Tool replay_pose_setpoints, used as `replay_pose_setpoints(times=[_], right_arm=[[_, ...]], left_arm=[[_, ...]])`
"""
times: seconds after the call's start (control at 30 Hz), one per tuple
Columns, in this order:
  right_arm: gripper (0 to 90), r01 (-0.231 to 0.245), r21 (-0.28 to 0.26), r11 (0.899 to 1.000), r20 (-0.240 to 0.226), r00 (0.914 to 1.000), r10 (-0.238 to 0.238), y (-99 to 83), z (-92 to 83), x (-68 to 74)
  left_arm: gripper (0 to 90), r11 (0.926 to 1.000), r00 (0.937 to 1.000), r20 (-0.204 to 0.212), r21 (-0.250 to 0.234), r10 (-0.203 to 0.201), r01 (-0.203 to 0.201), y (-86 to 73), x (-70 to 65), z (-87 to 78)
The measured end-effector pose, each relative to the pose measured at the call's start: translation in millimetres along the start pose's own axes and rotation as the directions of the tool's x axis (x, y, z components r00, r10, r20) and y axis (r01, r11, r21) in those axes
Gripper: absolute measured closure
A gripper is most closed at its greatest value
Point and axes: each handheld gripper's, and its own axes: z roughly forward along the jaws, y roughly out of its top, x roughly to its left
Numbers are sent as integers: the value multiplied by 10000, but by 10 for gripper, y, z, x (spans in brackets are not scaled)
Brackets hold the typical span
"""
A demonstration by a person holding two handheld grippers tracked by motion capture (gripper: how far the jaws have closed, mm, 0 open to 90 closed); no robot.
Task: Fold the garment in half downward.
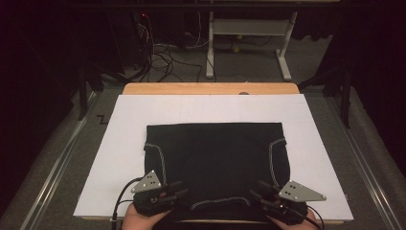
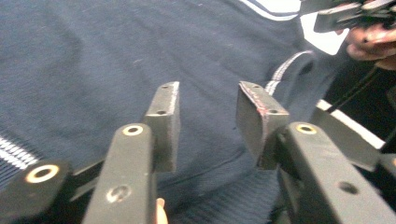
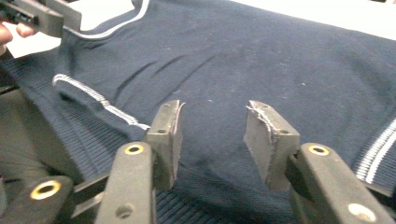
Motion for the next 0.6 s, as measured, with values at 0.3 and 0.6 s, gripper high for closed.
replay_pose_setpoints(times=[0.3, 0.6], right_arm=[[441, -489, 3, 9988, 651, 9967, 488, -46, 5, -140], [301, -741, -241, 9970, 1201, 9898, 764, -69, -10, -248]], left_arm=[[416, 9992, 9977, -664, -377, -161, 136, -14, 169, -45], [323, 9982, 9915, -1269, -555, -274, 205, -8, 385, -142]])
